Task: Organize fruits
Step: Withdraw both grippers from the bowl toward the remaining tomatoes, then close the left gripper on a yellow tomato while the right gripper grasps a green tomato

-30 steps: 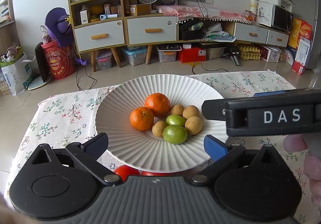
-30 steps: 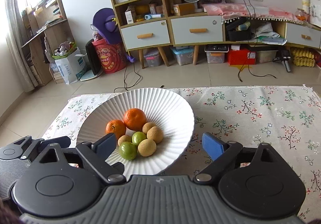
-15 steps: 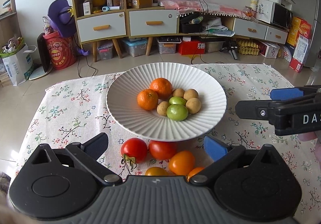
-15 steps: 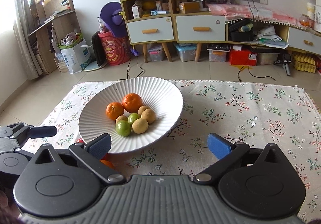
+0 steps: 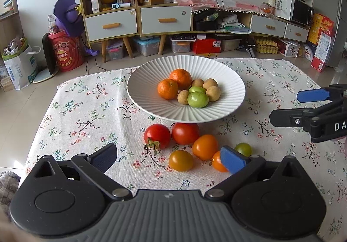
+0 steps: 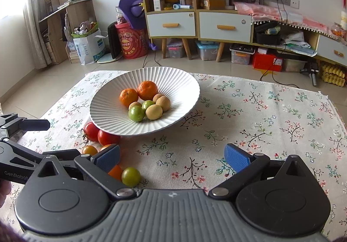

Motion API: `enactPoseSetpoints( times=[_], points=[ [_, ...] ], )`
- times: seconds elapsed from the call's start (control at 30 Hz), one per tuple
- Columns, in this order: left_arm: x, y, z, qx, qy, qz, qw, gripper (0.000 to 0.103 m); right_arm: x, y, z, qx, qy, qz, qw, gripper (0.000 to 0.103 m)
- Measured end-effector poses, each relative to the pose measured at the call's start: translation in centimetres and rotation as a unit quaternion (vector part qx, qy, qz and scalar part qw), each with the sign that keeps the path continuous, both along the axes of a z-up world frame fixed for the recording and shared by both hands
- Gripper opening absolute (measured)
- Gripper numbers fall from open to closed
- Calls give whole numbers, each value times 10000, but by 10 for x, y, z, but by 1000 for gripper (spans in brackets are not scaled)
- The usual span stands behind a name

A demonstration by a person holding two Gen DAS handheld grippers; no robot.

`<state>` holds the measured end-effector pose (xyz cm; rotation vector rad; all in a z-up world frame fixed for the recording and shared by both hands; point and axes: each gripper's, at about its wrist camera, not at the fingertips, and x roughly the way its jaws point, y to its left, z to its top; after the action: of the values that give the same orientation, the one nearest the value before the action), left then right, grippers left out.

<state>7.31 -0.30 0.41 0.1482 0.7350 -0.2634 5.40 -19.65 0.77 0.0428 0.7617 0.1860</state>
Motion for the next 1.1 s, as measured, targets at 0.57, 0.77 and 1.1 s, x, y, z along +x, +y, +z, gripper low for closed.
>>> enactPoseSetpoints(
  times=[0.57, 0.77, 1.1],
  points=[
    [-20, 38, -38, 109, 375, -13, 9992, 99, -32, 33, -30, -465, 361, 842, 9947, 102],
    [-19, 42, -51, -19, 294, -32, 9996, 99, -36, 50, -49, -733, 511, 1204, 9887, 102],
    [-13, 38, -54, -186, 10, -121, 9998, 99, -31, 50, -54, -515, 470, 1271, 9894, 103]
  ],
)
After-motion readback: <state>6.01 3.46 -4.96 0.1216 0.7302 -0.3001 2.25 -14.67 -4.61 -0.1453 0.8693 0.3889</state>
